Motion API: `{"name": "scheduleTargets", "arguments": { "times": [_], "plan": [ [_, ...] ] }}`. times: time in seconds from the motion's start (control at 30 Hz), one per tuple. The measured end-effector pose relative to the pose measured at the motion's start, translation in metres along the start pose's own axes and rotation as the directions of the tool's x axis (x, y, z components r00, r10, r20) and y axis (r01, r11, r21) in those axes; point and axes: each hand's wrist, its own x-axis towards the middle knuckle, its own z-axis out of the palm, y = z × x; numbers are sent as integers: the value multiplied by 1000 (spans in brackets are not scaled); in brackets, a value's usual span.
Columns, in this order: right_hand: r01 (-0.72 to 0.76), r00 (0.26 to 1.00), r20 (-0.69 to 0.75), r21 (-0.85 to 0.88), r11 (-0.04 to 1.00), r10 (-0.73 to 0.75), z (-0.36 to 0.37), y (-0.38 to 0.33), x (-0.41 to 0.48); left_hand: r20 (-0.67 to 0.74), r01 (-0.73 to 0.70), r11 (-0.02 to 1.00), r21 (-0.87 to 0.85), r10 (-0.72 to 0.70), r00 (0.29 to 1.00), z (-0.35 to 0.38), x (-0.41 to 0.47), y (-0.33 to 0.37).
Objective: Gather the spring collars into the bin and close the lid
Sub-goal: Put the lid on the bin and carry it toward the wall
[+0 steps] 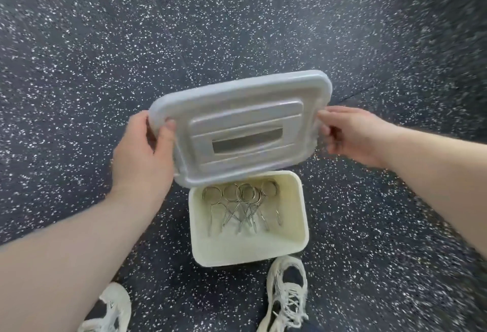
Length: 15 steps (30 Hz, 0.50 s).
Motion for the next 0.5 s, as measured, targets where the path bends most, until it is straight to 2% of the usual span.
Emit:
{"name": "scheduleTargets", "arguments": {
  "times": [0.1, 0.23, 0.3, 0.4, 0.47, 0.5],
  "plan": [
    [6, 997, -71, -205, 979, -21, -4, 12, -1, 89, 70, 998, -5, -70, 994, 10, 2, 3],
    [-133, 990, -81, -229, 964, 117, 2, 36, -3, 268, 254, 966, 41, -255, 929, 26, -9, -17],
    [-228, 974, -66, -313, 922, 218, 5, 54, -4, 375, 358, 929, 97, -367, 852, 33, -17, -36],
    [-332, 940, -79, -445, 832, 333, 8, 91, -3, 548, 537, 829, 158, -526, 651, 36, -39, -53],
    [-354, 929, -89, -496, 793, 359, 14, 114, -3, 599, 591, 779, 207, -579, 553, 40, -52, -67],
    [-364, 924, -106, -544, 756, 368, 20, 122, -5, 612, 590, 773, 236, -589, 527, 42, -57, -74]
  ]
}}
